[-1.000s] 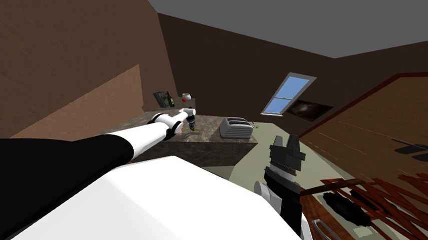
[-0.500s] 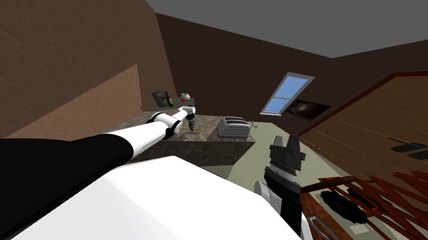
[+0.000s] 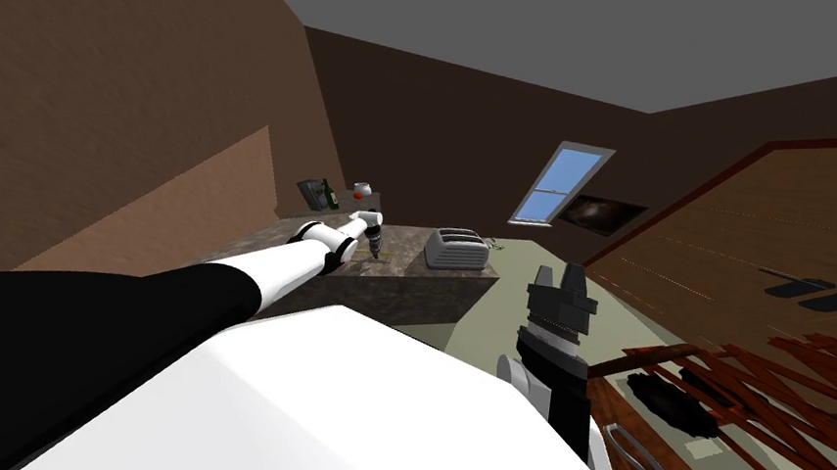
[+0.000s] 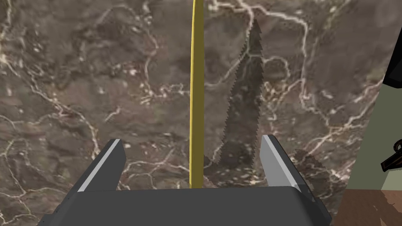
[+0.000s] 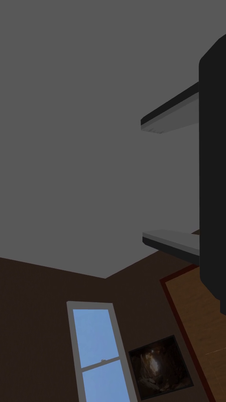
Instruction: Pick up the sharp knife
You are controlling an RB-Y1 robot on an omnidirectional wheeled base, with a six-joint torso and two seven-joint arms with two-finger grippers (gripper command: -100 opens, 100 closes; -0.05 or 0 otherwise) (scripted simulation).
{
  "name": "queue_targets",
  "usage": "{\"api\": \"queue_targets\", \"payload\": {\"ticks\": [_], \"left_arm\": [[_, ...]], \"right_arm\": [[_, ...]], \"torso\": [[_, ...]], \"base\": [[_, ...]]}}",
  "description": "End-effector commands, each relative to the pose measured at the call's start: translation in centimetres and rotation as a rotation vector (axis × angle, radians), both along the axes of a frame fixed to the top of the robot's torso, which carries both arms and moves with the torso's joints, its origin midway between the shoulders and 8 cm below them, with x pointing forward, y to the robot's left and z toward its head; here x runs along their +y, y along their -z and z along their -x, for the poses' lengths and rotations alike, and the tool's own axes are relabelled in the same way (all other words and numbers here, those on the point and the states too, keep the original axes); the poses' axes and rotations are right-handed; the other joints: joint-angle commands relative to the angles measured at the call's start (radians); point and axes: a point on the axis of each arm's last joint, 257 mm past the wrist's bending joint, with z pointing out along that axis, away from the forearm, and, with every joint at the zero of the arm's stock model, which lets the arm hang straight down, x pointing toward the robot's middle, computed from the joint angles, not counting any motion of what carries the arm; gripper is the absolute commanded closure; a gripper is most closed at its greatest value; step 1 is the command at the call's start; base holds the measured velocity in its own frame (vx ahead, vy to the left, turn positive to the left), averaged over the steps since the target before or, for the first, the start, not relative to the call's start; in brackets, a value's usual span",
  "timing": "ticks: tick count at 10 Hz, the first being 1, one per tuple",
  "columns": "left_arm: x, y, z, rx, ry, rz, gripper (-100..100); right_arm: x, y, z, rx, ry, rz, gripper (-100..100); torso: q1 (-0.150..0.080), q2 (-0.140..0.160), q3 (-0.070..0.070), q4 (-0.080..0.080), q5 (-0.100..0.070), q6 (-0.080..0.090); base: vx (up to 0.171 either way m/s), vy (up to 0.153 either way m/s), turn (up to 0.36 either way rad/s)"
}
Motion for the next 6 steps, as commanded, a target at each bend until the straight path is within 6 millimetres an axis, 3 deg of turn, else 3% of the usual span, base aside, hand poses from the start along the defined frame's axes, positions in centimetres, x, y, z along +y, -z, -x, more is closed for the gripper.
{"api": "queue_targets", "payload": {"ticks": [1, 5, 6], "left_arm": [[0.0, 0.0, 0.0, 0.0, 0.0, 0.0, 100], [-0.43, 0.01, -0.06, 0.0, 0.015, 0.004, 100], [-0.42, 0.02, -0.05, 0.0, 0.014, 0.004, 0]], "right_arm": [[0.0, 0.0, 0.0, 0.0, 0.0, 0.0, 0], [0.0, 0.0, 0.0, 0.0, 0.0, 0.0, 0], [0.0, 0.0, 0.0, 0.0, 0.0, 0.0, 0]], "torso": [[0.0, 0.0, 0.0, 0.0, 0.0, 0.0], [-0.002, 0.0, 0.0, 0.0, -0.002, -0.005], [-0.002, 0.0, 0.0, 0.0, -0.002, -0.005]], "base": [[0.0, 0.0, 0.0], [0.0, 0.0, -0.013], [0.0, 0.0, 0.0]]}}
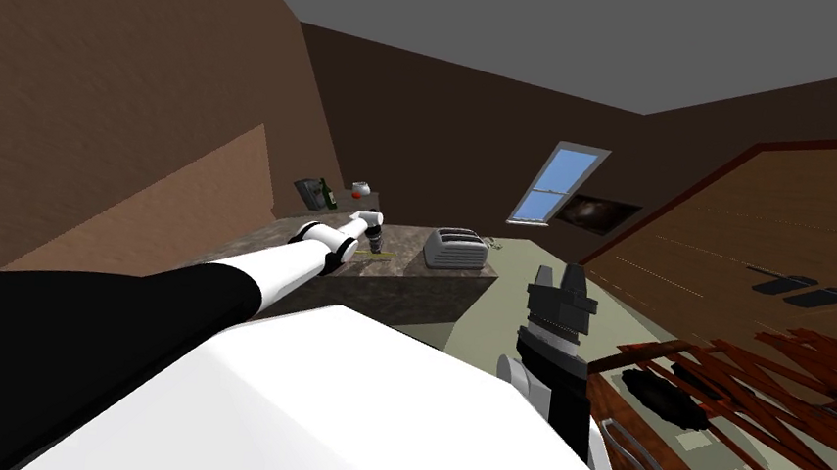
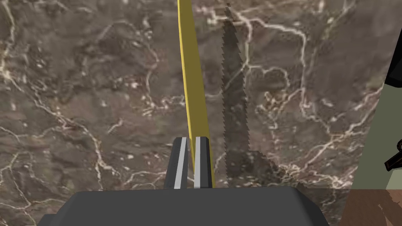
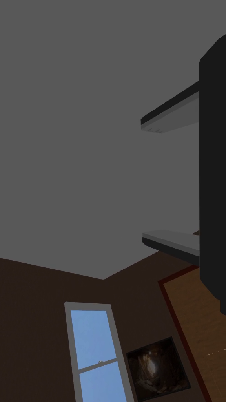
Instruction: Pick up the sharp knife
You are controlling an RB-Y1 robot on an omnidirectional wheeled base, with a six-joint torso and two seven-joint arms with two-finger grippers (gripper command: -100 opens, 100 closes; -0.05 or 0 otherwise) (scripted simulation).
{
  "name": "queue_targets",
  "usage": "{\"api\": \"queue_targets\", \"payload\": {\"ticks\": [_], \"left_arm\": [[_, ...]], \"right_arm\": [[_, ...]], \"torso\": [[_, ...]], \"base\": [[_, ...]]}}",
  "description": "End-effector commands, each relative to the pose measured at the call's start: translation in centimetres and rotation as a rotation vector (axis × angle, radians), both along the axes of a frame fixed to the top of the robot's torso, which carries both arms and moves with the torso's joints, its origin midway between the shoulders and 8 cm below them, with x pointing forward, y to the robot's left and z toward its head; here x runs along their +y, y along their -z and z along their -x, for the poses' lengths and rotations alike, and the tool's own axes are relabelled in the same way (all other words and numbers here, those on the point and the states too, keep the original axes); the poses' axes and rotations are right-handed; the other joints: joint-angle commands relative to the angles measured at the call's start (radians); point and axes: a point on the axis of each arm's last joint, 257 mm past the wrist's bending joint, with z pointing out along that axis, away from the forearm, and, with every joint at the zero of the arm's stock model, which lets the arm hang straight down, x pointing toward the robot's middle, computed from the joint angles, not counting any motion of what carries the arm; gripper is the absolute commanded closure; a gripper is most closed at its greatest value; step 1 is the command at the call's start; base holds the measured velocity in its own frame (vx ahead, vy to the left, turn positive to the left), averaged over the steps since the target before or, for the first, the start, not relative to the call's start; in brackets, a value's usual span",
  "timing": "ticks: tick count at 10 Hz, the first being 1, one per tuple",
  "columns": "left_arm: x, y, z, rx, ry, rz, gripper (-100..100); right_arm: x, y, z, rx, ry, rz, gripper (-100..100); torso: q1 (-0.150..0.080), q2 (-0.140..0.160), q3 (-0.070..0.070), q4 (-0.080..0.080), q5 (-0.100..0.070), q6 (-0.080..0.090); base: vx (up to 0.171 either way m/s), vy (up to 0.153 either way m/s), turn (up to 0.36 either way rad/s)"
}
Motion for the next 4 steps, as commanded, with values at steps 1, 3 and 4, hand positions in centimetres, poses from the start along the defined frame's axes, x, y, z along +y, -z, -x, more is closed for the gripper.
{"api": "queue_targets", "payload": {"ticks": [1, 3, 4], "left_arm": [[0.49, -0.82, 0.08, 0.006, -0.015, -0.002, 100], [0.5, -0.74, 0.02, 0.004, -0.013, -0.002, 100], [0.53, -0.82, 0.07, 0.006, -0.014, -0.002, 0]], "right_arm": [[0.0, 0.0, 0.0, 0.0, 0.0, 0.0, 0], [0.0, 0.0, 0.0, 0.0, 0.0, 0.0, 0], [0.0, 0.0, 0.0, 0.0, 0.0, 0.0, 0]], "torso": [[0.0, 0.0, 0.0, 0.0, 0.0, 0.0], [0.001, 0.001, 0.001, 0.001, 0.0, 0.0], [0.0, 0.001, 0.001, 0.001, 0.0, 0.0]], "base": [[0.002, 0.002, 0.037], [0.002, 0.002, 0.013], [0.0, 0.0, 0.0]]}}
